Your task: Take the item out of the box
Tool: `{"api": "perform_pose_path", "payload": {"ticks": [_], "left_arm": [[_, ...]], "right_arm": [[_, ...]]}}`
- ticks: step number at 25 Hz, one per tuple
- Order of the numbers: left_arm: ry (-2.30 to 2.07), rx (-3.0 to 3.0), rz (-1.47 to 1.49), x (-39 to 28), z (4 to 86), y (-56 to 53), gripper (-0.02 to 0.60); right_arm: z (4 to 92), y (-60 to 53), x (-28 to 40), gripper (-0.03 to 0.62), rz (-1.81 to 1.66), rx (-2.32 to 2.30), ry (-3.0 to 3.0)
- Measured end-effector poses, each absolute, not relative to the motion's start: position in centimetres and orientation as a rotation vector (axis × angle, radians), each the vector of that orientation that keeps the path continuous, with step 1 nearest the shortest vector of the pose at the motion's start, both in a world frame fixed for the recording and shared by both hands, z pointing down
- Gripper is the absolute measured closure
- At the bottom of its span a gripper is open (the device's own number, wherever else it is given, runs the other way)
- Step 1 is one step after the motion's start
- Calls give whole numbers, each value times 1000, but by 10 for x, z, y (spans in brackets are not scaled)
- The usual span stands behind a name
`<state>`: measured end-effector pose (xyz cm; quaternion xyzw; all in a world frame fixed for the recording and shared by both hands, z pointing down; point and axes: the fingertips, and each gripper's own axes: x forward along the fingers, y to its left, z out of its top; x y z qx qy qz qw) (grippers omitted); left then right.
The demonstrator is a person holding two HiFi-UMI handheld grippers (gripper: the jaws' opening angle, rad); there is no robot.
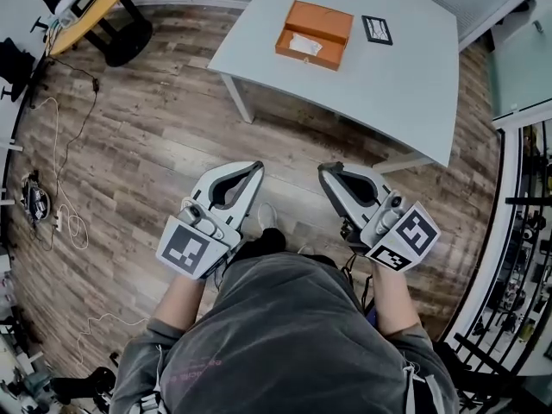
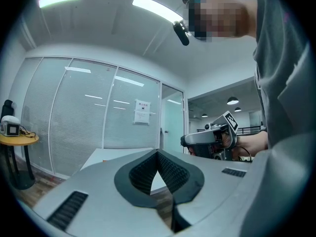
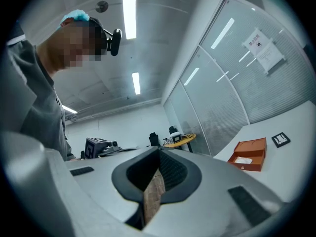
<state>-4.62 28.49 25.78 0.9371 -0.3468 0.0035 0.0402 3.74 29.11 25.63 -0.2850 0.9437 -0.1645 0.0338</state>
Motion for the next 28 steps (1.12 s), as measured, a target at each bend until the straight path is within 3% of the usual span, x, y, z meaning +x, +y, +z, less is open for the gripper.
{"api": "perform_pose_path", "payload": {"ticks": [28], "left_arm": [[-930, 2908, -51, -118, 257, 163, 575]], "right_arm": [[263, 173, -39, 589, -546, -1017, 2896]]}}
